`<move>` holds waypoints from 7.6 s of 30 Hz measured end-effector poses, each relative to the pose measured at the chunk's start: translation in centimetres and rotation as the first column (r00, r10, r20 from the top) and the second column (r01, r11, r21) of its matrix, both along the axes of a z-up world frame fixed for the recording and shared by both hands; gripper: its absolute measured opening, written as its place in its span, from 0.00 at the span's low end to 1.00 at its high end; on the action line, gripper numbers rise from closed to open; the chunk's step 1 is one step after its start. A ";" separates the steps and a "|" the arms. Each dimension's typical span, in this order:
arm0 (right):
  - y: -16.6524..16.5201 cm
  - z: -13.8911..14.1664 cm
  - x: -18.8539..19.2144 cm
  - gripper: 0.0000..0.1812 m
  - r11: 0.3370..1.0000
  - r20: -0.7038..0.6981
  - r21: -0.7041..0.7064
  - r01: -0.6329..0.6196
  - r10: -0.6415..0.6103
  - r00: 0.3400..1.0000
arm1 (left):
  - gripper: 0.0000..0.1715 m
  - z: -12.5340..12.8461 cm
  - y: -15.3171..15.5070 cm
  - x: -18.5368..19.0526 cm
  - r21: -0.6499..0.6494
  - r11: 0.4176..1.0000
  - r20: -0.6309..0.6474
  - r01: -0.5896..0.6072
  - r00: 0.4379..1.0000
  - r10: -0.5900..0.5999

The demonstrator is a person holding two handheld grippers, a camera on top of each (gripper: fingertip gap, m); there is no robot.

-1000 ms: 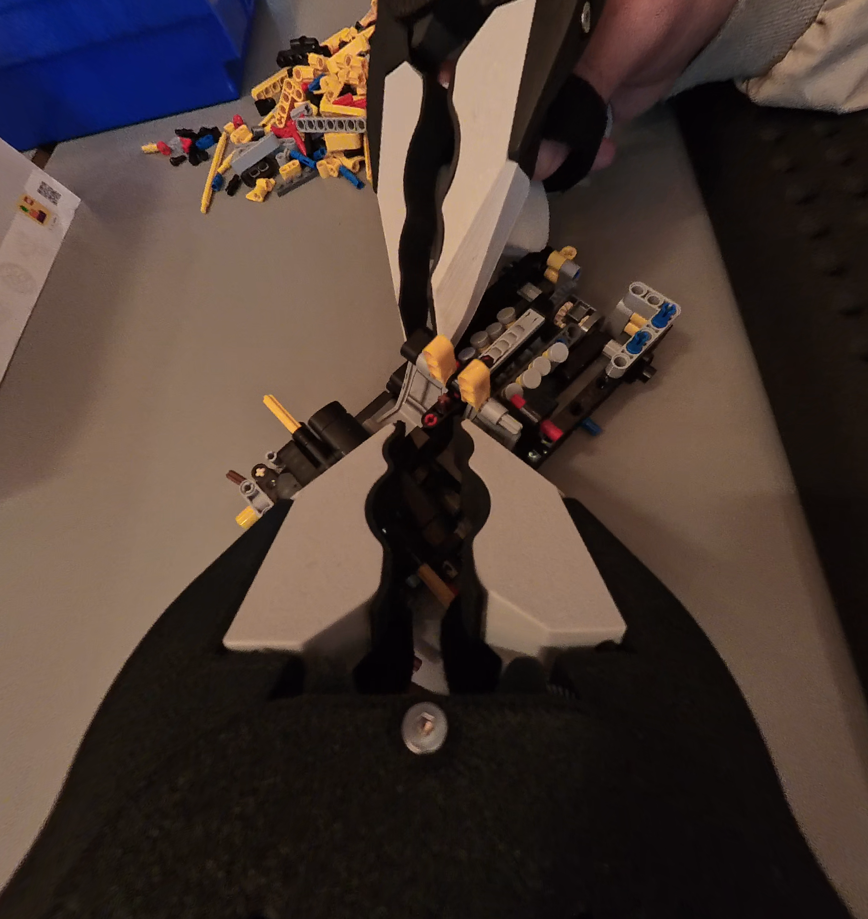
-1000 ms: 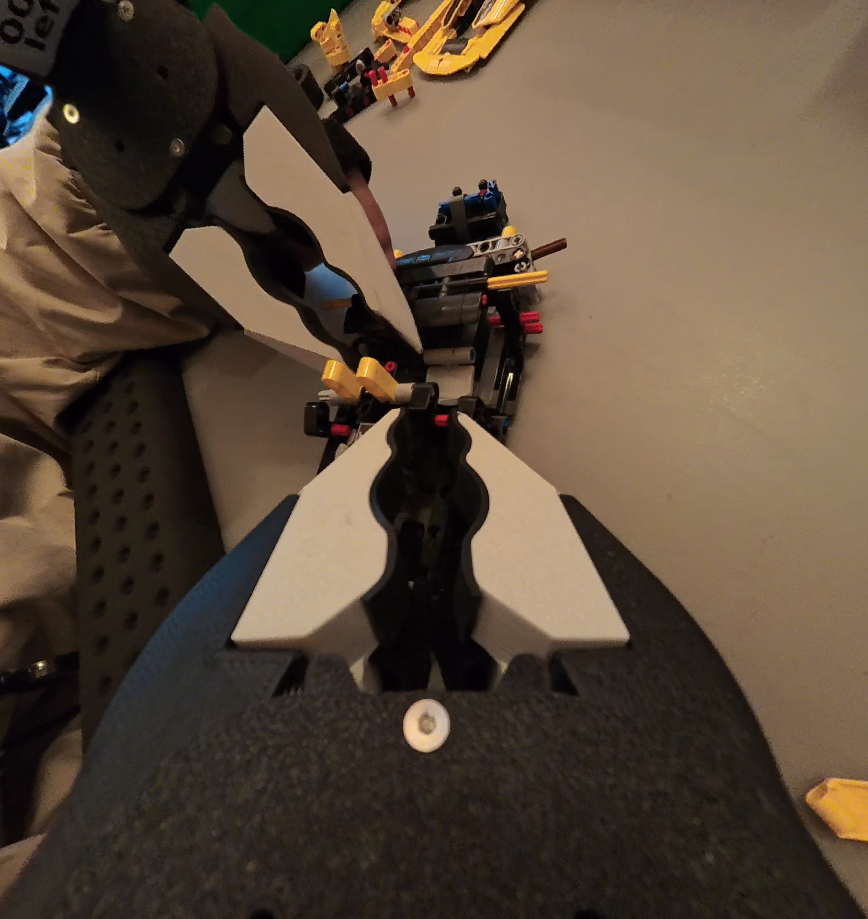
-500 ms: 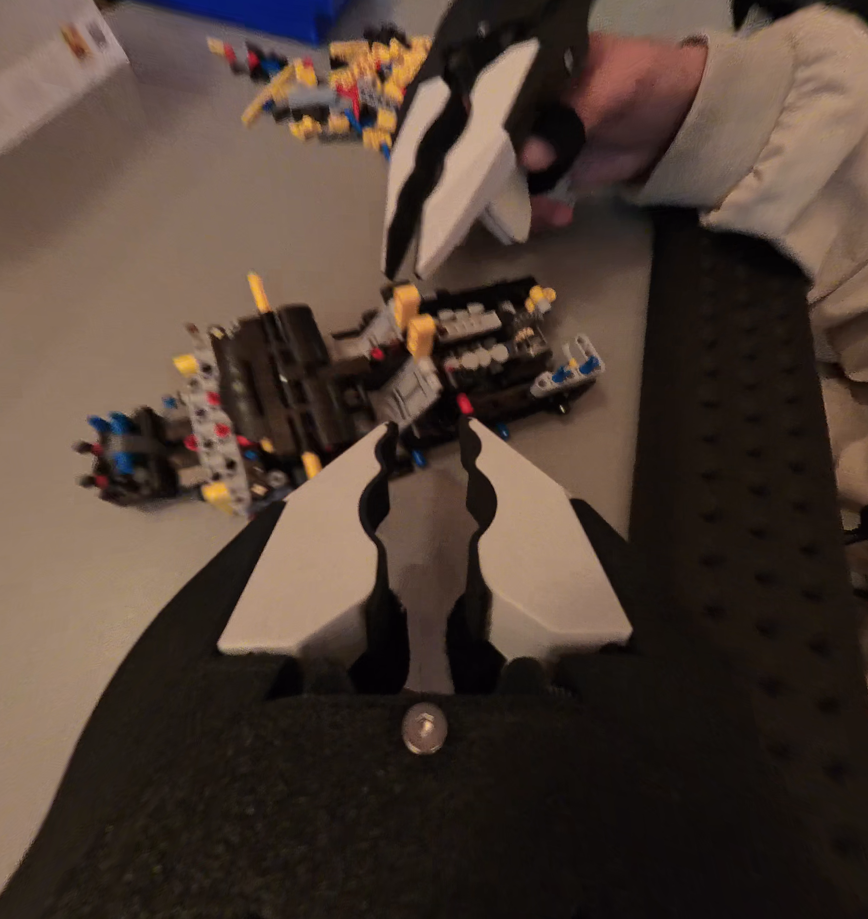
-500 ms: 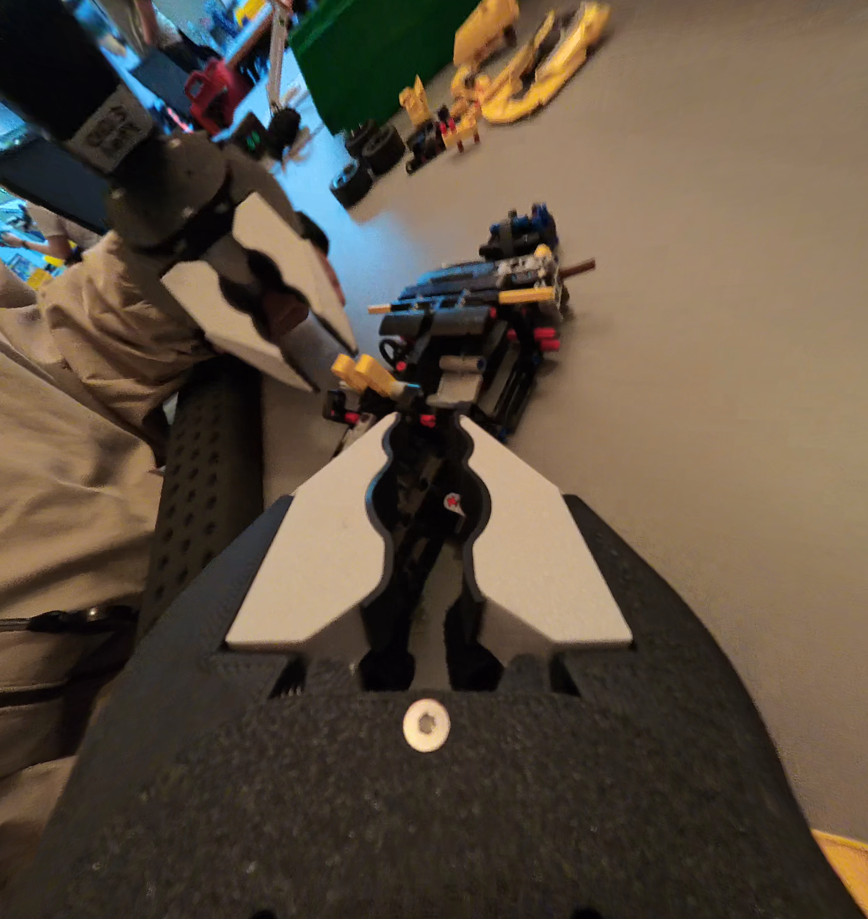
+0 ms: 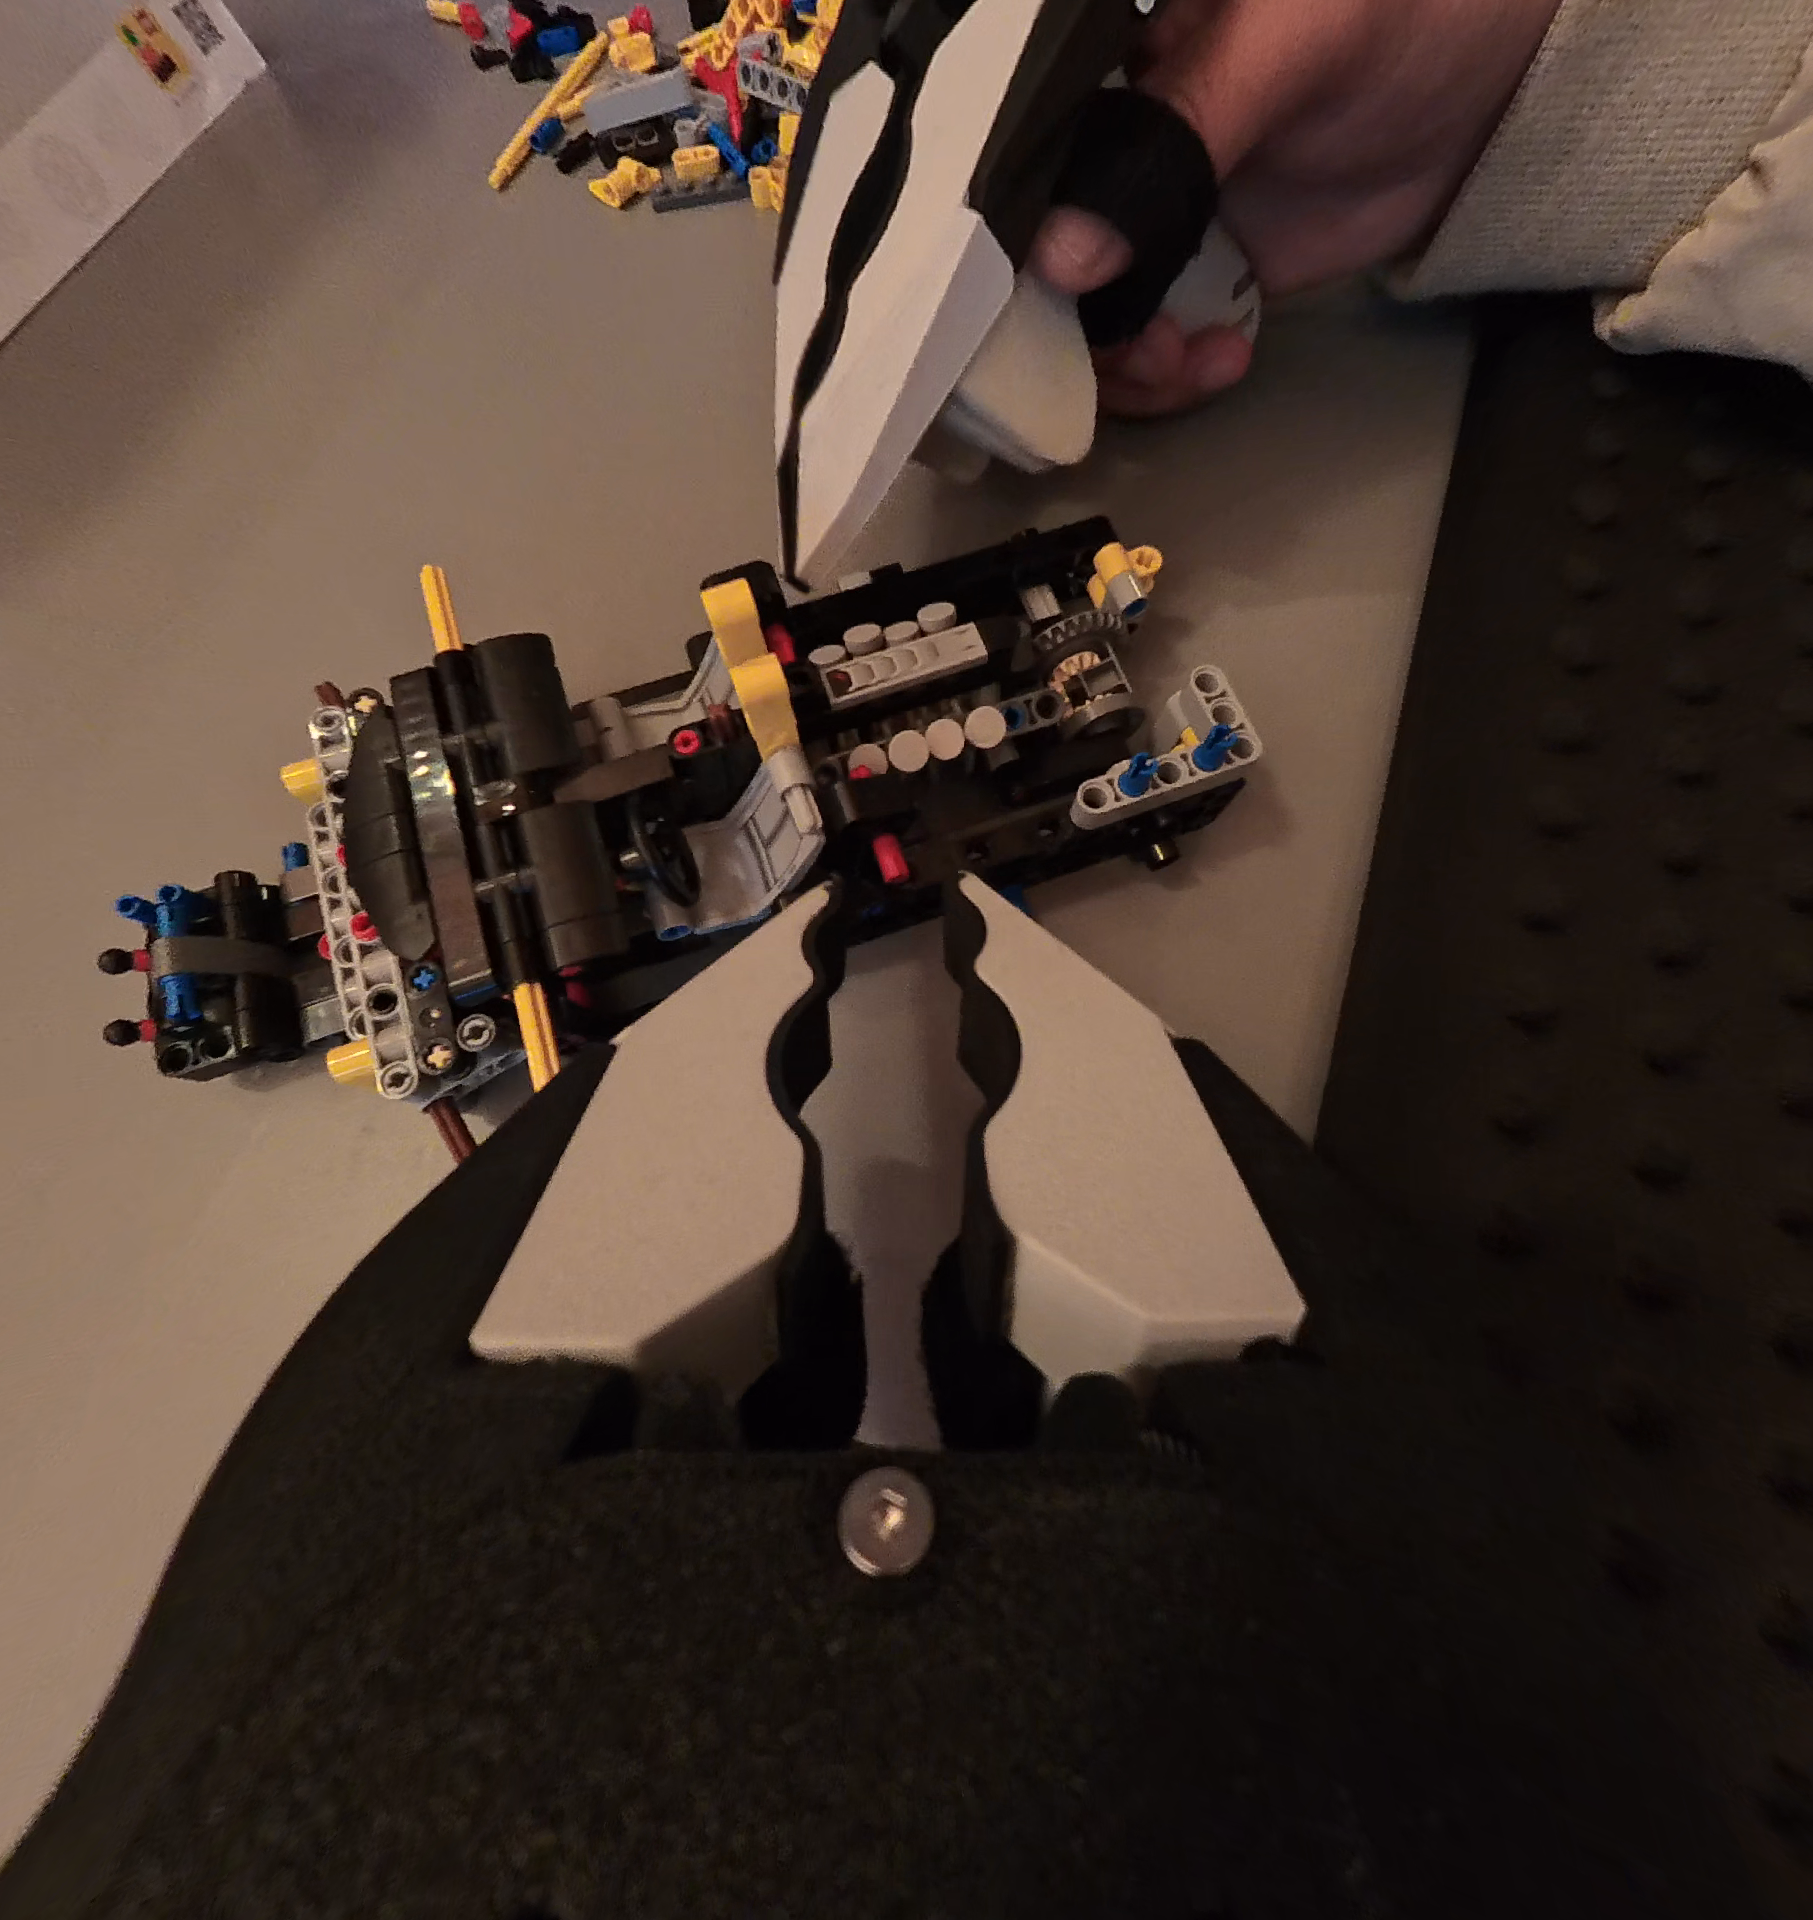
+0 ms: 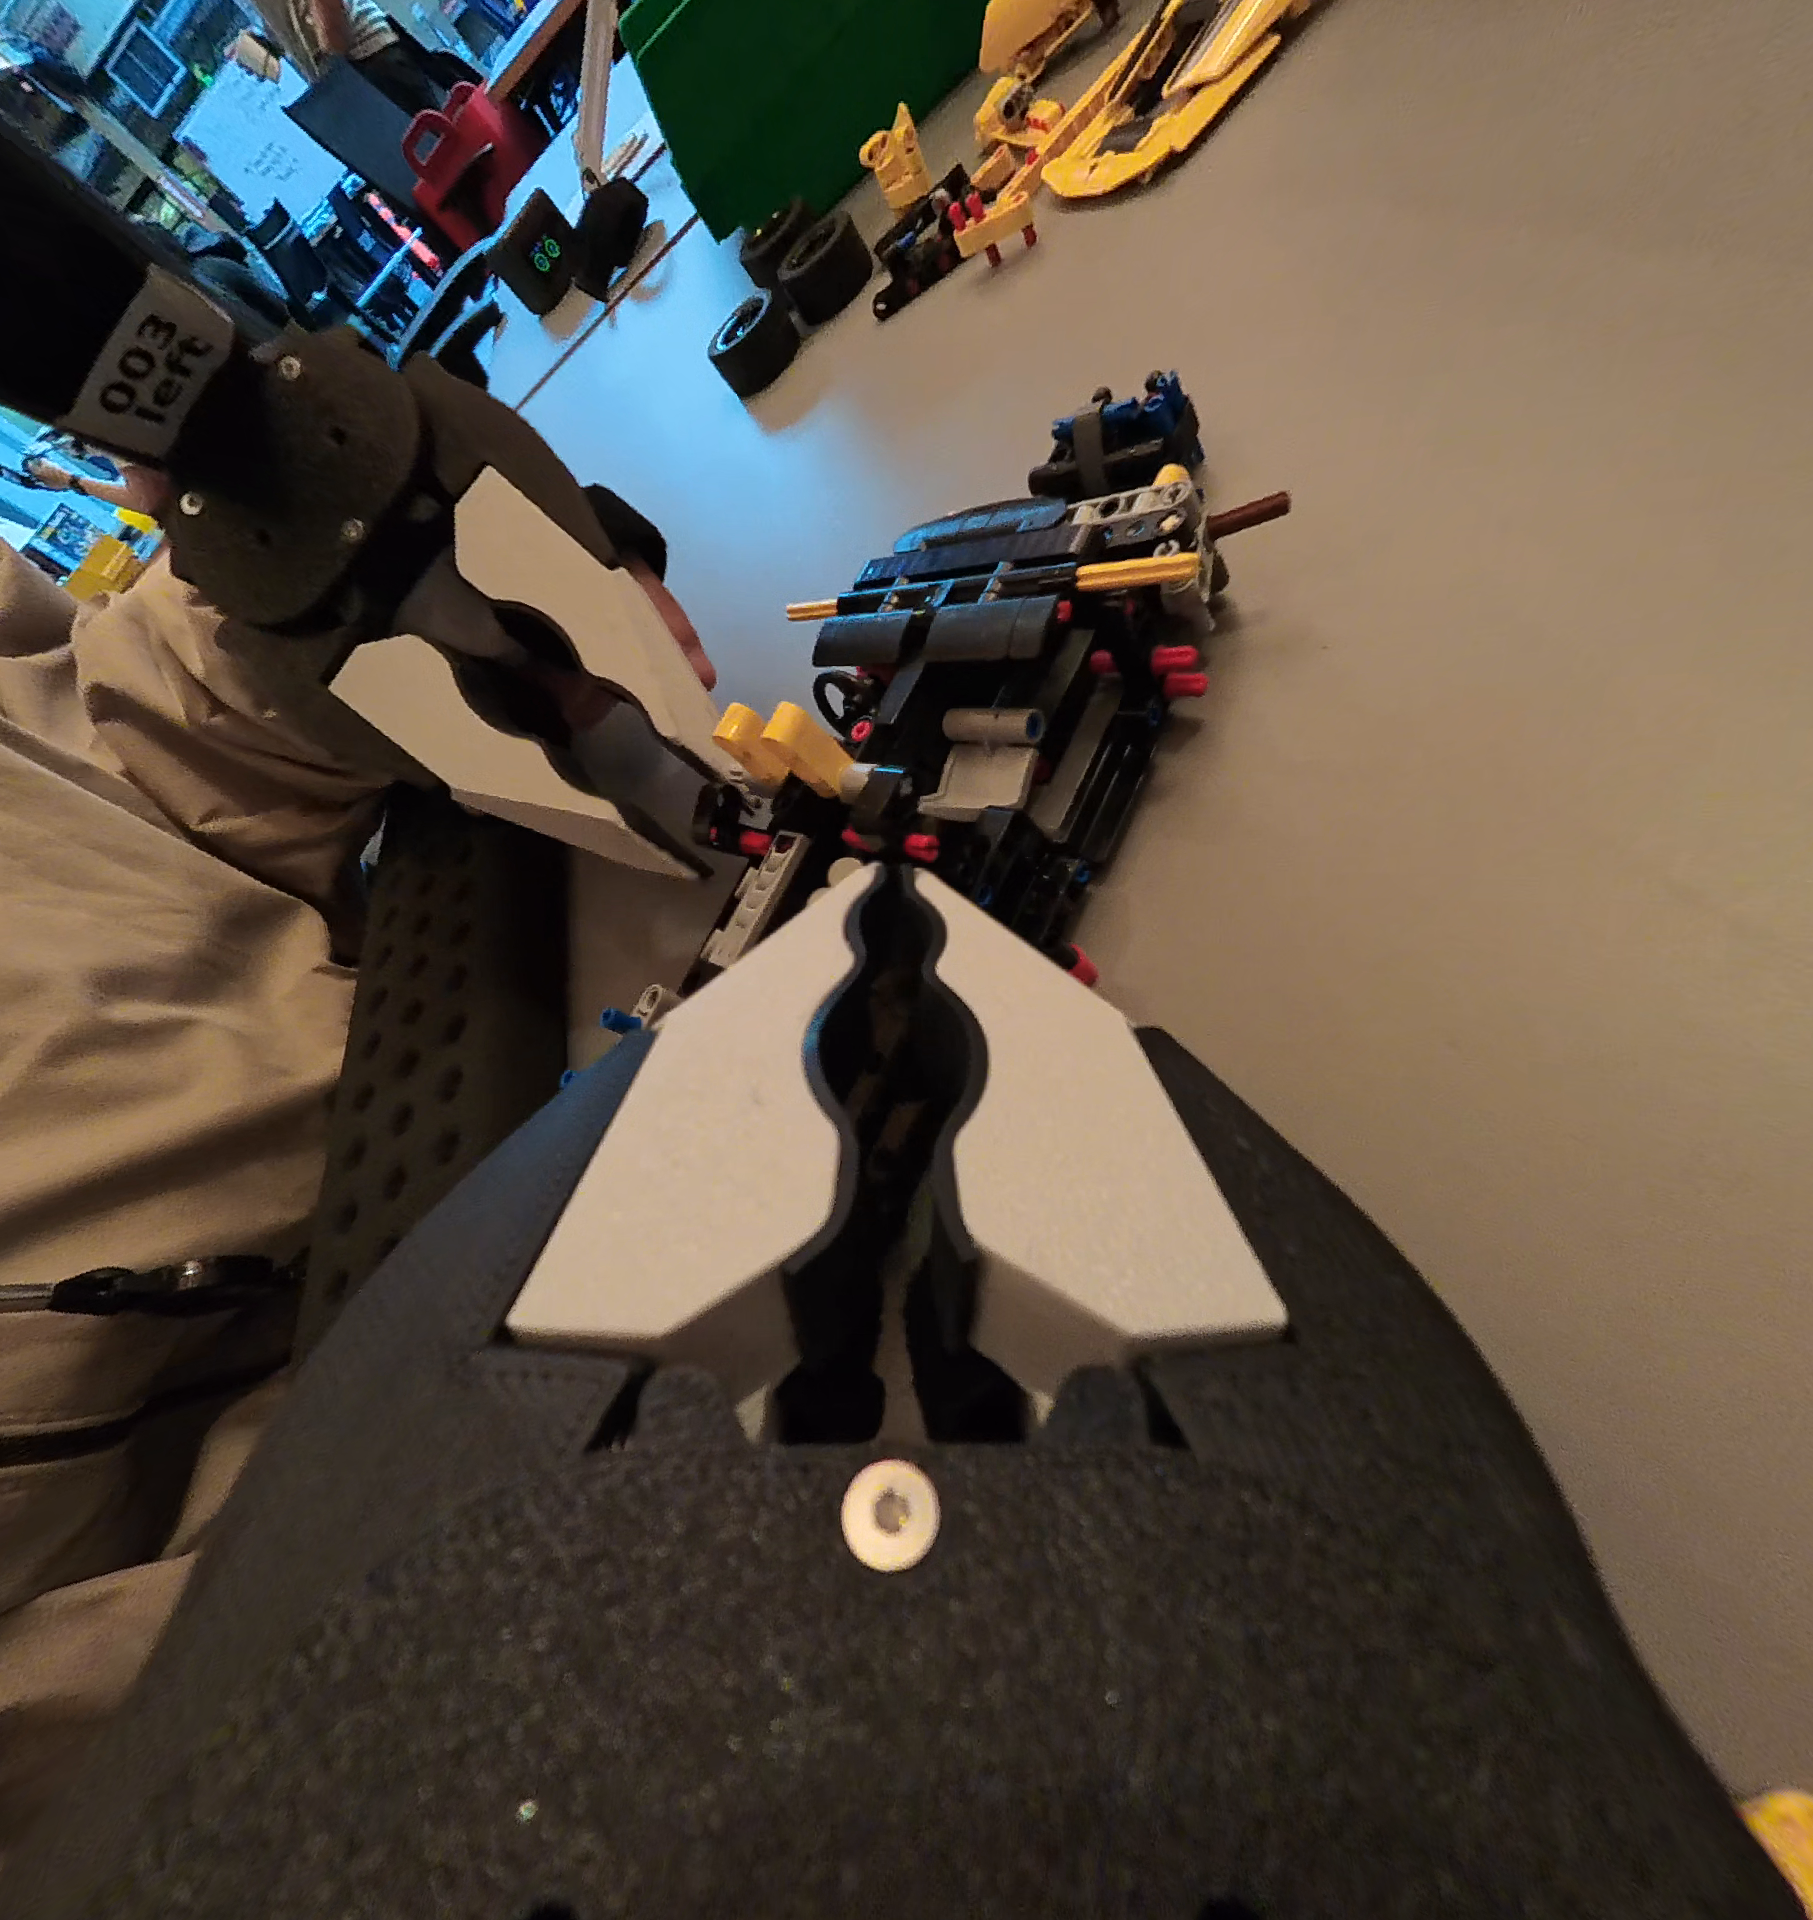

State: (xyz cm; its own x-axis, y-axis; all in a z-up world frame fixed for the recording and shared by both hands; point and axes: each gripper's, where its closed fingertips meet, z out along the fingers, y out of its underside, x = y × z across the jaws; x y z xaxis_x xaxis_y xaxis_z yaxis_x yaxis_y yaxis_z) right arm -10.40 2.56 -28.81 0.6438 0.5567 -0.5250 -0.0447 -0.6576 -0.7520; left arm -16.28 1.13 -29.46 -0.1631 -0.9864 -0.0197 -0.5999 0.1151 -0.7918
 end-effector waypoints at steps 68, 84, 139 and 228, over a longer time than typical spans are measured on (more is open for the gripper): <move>0.8 2.1 -2.7 0.09 0.910 0.250 0.320 0.266 -0.351 0.902 | 0.04 0.9 0.4 -1.8 -0.165 0.972 0.133 0.166 0.980 -0.145; 1.4 2.0 -4.0 0.05 0.890 0.342 0.428 0.156 -0.319 0.884 | 0.05 2.2 2.0 1.1 -0.020 1.000 0.223 0.000 0.975 0.005; -0.7 0.9 -5.2 0.08 0.930 0.200 0.163 -0.330 0.297 0.934 | 0.05 2.2 0.9 -0.6 -0.206 0.946 0.240 0.249 0.950 -0.198; -0.2 0.7 -3.4 0.03 0.941 0.178 0.215 -0.263 0.227 0.957 | 0.12 0.8 1.9 -0.7 -0.181 0.966 0.160 0.184 0.975 -0.156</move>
